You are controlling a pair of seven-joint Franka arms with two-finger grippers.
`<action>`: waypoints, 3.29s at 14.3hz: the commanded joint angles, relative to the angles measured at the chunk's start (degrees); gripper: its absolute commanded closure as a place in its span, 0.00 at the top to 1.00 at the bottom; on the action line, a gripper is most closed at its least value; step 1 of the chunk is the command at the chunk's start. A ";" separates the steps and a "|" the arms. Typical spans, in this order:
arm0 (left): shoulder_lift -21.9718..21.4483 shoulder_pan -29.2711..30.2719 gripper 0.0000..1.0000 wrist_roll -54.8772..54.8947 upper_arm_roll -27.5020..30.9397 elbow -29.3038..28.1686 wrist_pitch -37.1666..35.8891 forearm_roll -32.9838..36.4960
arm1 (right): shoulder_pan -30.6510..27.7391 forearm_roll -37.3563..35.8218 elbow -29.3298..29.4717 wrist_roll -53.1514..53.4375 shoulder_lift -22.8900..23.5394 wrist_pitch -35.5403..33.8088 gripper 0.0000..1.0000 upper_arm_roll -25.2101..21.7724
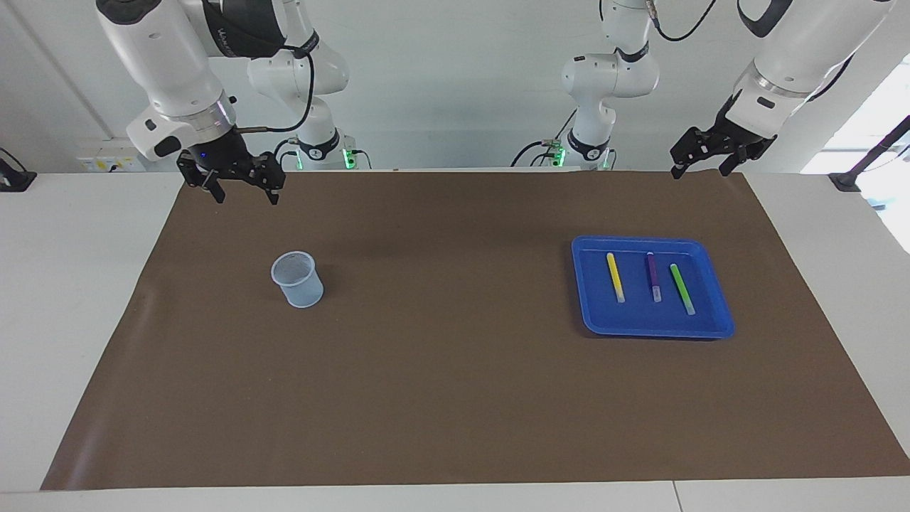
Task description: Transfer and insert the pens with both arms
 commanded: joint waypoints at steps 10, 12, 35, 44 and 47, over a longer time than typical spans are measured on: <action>-2.64 0.34 1.00 0.86 1.33 -4.21 4.38 -0.38 | -0.39 1.15 0.11 0.84 0.08 -0.45 1.00 0.15; -1.86 2.97 1.00 5.32 1.33 -7.45 8.86 -0.38 | -0.39 1.15 0.19 0.84 0.08 -0.45 1.00 0.15; 17.75 9.49 0.62 24.25 1.42 -25.84 46.24 2.70 | -0.39 1.15 0.11 0.84 0.08 -0.45 1.00 0.15; 17.31 9.67 0.54 23.90 1.42 -28.03 46.33 2.70 | -0.39 1.15 0.19 0.84 0.08 -0.45 1.00 0.15; 17.31 9.67 0.21 23.46 1.42 -28.03 45.89 2.61 | -0.39 1.15 0.19 0.84 0.08 -0.45 1.00 0.15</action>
